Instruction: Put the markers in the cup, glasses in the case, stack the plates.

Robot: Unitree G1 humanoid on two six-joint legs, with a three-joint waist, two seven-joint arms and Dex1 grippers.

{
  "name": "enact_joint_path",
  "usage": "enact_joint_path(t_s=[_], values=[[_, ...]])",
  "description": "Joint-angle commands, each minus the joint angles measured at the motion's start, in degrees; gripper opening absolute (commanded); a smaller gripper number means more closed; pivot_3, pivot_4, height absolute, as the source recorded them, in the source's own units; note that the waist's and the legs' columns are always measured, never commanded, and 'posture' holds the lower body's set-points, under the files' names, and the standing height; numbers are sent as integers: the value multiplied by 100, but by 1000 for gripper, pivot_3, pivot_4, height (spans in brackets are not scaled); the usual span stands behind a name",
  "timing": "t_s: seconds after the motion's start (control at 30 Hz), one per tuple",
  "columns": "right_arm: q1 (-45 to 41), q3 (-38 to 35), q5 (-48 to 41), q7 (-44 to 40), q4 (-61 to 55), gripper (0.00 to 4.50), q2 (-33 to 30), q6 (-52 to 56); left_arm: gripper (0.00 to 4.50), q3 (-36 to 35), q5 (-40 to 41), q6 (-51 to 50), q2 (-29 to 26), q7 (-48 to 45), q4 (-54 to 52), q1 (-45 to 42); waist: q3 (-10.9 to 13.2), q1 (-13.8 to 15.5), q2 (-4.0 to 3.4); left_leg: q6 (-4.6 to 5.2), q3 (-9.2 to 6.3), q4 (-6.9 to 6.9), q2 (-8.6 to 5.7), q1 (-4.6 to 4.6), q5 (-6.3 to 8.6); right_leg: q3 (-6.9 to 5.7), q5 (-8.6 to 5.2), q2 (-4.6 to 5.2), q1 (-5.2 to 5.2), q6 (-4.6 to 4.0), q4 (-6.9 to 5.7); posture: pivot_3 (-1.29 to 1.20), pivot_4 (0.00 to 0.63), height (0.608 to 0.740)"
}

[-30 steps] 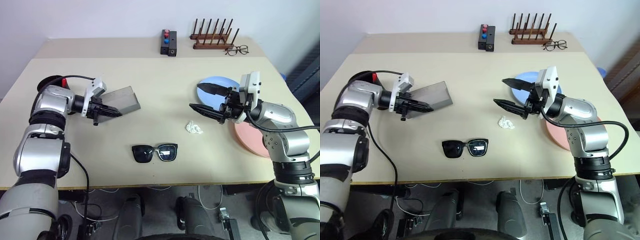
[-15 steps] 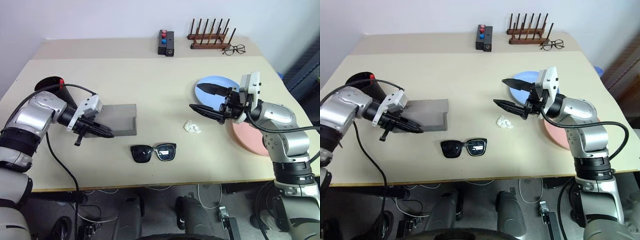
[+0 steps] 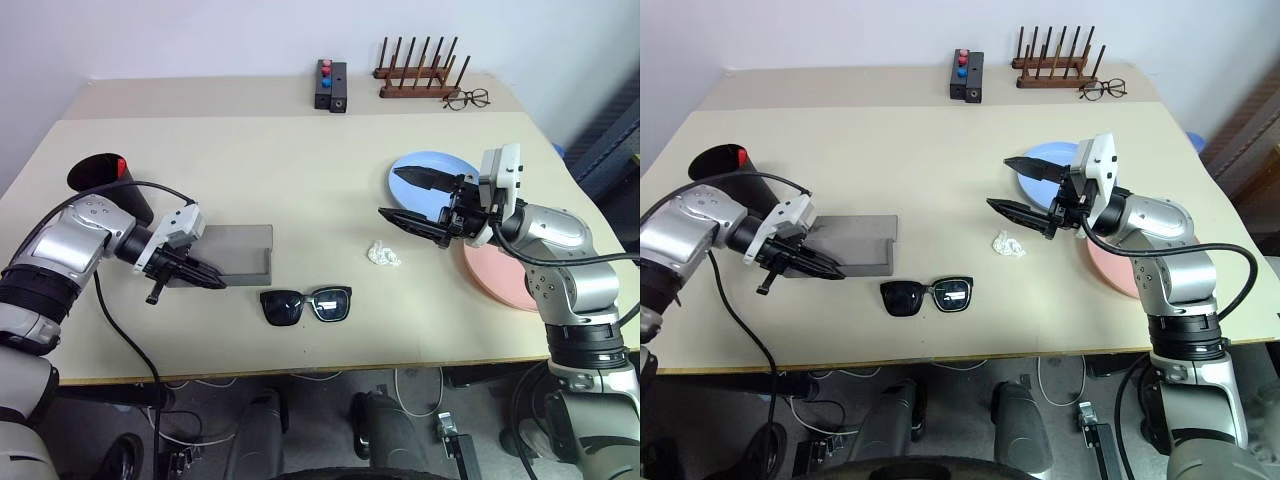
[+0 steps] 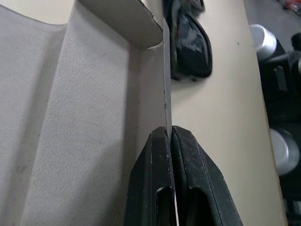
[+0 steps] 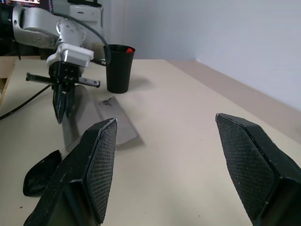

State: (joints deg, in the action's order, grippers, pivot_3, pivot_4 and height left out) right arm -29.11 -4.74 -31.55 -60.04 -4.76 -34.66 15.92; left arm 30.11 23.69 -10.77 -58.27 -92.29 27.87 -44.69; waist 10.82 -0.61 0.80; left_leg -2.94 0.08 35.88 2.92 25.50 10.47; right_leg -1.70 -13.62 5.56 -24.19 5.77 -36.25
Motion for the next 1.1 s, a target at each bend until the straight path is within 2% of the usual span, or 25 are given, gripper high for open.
enact_joint_path(t_s=[0.03,0.53,0.63,0.87,1.0,1.1], values=[[-31,-82,-27,-18,-91,3414,19,-99,69,-165,-172,128,18,-21,-10,28,0,3,0,0,0,1,0,0,0,0,0,0,0,0,0,0,150,740],[-36,-77,-24,-24,-69,3414,27,-99,69,-546,-607,102,388,-21,258,108,0,9,0,0,1,2,0,1,0,0,0,0,0,0,0,0,150,740],[-40,-76,-20,-14,-63,3414,33,-99,933,-594,-560,60,445,-21,277,93,0,12,0,0,1,3,0,1,0,0,0,0,1,0,0,0,150,740],[-52,-63,-18,-10,-49,3414,54,-104,4457,-678,-604,107,471,-21,390,-49,0,2,0,0,1,3,0,0,0,0,0,0,1,0,0,0,150,740],[-64,-57,-9,-20,-22,3414,66,-113,4457,-945,-552,179,519,-21,377,-233,0,13,0,0,1,4,0,1,0,0,0,0,1,0,0,0,150,740],[-86,-55,-3,-25,3,3414,83,-118,4457,-1074,-317,-262,494,-21,101,-410,0,18,0,0,1,7,0,4,0,0,1,0,1,0,0,0,150,740]])
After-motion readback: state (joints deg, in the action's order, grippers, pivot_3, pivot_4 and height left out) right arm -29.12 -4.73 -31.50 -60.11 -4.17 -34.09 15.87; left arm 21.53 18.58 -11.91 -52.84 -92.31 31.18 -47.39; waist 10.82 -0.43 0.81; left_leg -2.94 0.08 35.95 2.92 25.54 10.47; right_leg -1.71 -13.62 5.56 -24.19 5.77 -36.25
